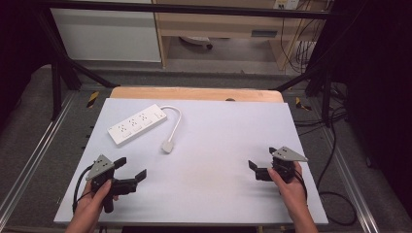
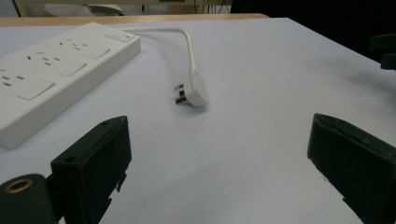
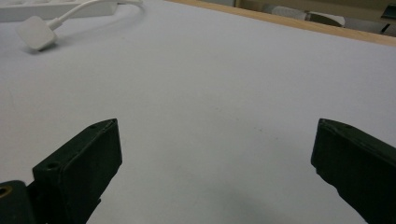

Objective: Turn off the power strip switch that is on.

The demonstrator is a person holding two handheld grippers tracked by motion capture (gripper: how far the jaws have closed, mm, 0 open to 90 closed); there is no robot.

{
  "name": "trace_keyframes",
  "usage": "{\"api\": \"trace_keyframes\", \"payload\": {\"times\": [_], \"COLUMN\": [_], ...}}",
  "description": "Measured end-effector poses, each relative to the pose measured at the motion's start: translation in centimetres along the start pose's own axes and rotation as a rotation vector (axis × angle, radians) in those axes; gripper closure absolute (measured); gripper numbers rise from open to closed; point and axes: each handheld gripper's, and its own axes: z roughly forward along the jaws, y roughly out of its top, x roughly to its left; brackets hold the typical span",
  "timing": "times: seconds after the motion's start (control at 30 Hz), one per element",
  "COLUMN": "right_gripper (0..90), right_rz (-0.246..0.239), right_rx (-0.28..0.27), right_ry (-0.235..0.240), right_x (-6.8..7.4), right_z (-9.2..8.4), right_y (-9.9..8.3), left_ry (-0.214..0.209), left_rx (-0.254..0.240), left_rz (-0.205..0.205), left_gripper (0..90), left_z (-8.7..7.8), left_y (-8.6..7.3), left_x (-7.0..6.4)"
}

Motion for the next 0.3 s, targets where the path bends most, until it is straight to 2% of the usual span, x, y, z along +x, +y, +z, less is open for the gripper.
{"api": "trace_keyframes", "payload": {"times": [0.13,0.23,0.3], "right_gripper": [2.3,2.5,2.6], "right_rz": [-0.002,0.000,0.003], "right_rx": [0.016,0.043,0.070], "right_ry": [-0.006,-0.015,-0.040], "right_x": [0.08,0.06,-0.10], "right_z": [0.26,0.38,0.47], "right_y": [-0.01,-0.22,-0.45], "left_ry": [-0.011,0.000,-0.002], "left_rx": [0.043,0.061,0.072], "left_rz": [0.010,0.026,0.023], "left_gripper": [6.2,6.2,6.1], "left_z": [0.29,0.32,0.38], "left_y": [-0.79,-0.92,-0.98], "left_x": [-0.16,-0.19,-0.20]}}
